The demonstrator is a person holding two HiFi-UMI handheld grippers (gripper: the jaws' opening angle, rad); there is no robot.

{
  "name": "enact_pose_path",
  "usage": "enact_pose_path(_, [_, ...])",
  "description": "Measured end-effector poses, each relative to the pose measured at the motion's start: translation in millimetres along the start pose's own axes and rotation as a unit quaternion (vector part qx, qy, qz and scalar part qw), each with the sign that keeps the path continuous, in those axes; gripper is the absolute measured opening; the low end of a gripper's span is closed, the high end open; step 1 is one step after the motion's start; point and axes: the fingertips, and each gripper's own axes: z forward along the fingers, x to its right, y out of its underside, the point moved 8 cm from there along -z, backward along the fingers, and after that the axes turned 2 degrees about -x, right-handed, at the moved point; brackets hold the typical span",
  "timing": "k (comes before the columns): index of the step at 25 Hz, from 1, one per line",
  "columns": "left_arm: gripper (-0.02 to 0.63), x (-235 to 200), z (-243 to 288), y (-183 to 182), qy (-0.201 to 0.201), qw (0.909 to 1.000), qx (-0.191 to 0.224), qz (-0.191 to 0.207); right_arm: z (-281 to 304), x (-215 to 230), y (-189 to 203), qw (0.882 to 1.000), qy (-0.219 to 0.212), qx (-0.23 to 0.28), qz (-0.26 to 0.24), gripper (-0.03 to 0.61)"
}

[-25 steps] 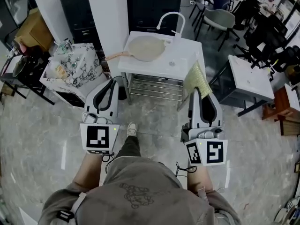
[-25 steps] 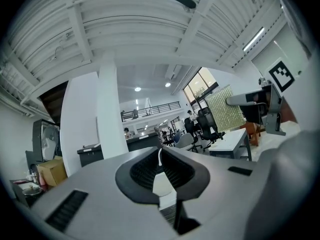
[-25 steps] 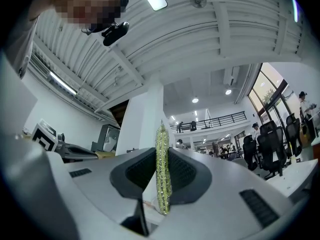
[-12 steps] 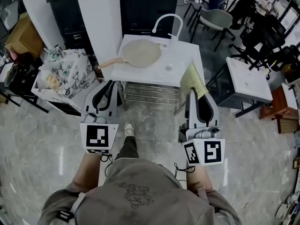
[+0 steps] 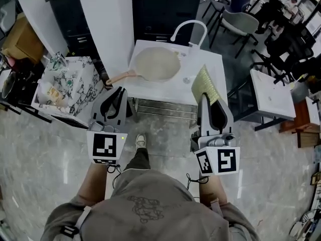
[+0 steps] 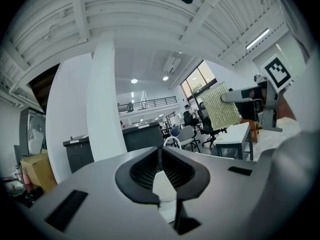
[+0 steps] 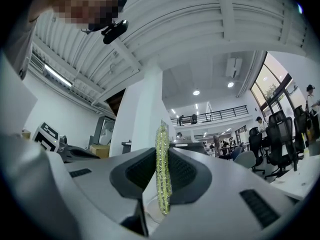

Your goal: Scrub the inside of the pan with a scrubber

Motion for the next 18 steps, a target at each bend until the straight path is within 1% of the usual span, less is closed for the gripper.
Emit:
enact_pose_path(3, [0.032, -18.5, 28.4, 5.3, 0.006, 0.9999, -0.010, 0.005, 35.9, 3.7, 8.4, 1.000, -0.001, -0.014, -0.001, 0.077])
enact_pose_path(8, [0.032, -51.2, 80.4, 16.6, 0.035, 0.9989, -0.027, 0.018, 101.2, 8.8, 26.5, 0.999, 0.000, -0.046, 0.002, 0.077])
enact_pose_path(11, [0.032, -74.2, 114.1, 21.9, 0.046, 0.9980, -0.040, 0.016, 142.5, 13.4, 35.2, 0.998, 0.000, -0.067, 0.004, 0.077])
enact_pose_path(15, [0.034, -102.0, 154.2, 43.5, 0.066, 0.9958, -0.061, 0.020, 190.6, 16.1, 58.7, 0.996, 0.004, -0.086, 0.004, 0.077])
enact_pose_path(16, [0.034, -110.2, 163.3, 50.6, 0.070, 0.9953, -0.064, 0.019, 202.8, 15.4, 66.3, 0.996, 0.005, -0.091, 0.004, 0.077])
enact_pose_path(18, [0.034, -126.9, 179.9, 62.9, 0.081, 0.9942, -0.071, 0.002, 226.8, 13.9, 80.7, 0.995, 0.007, -0.103, 0.003, 0.077])
